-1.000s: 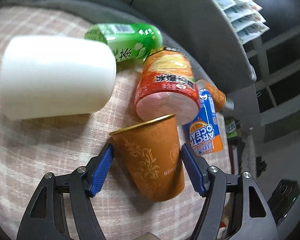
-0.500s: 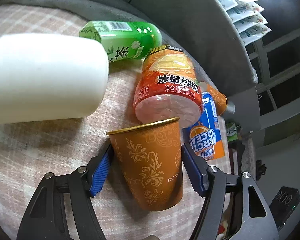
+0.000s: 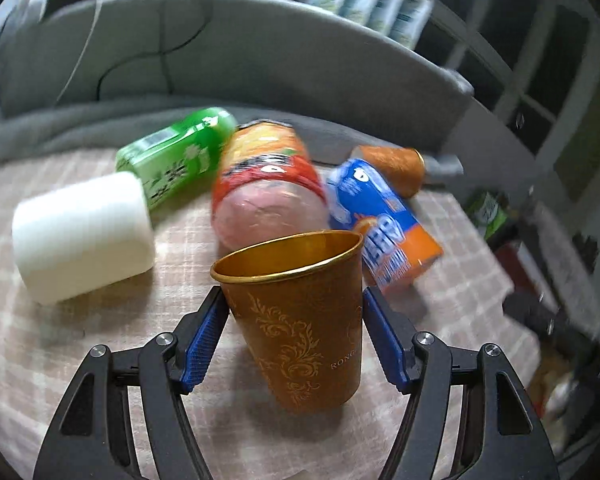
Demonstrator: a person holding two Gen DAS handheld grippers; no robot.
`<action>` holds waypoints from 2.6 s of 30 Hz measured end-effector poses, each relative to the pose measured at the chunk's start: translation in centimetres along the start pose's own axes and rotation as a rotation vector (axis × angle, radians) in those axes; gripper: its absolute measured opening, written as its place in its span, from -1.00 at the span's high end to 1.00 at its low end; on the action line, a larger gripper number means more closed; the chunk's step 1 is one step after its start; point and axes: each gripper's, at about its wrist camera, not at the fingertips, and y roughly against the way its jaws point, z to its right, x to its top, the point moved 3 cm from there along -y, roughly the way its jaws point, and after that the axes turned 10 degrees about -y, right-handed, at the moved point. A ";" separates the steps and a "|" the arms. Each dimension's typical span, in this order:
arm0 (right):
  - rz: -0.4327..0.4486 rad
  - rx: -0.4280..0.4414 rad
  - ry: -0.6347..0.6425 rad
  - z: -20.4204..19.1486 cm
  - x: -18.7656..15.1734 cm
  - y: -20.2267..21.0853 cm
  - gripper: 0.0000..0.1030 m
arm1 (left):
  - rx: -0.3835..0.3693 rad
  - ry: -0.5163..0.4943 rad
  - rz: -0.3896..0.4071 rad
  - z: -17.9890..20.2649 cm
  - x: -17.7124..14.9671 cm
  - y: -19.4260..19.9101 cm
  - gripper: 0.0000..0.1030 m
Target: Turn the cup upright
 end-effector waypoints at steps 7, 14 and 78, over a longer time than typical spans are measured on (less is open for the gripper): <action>0.003 0.001 -0.003 0.2 0.2 0.2 -0.58 | 0.014 -0.116 0.019 2.3 -1.5 0.8 -0.27; 0.007 0.008 0.008 -0.2 0.0 0.5 -0.57 | -0.022 -0.129 -0.024 3.1 -2.6 0.8 -0.30; 0.490 -0.084 0.263 -7.2 0.2 7.6 -1.00 | 0.323 -0.061 0.480 -2.6 -0.1 16.8 -0.60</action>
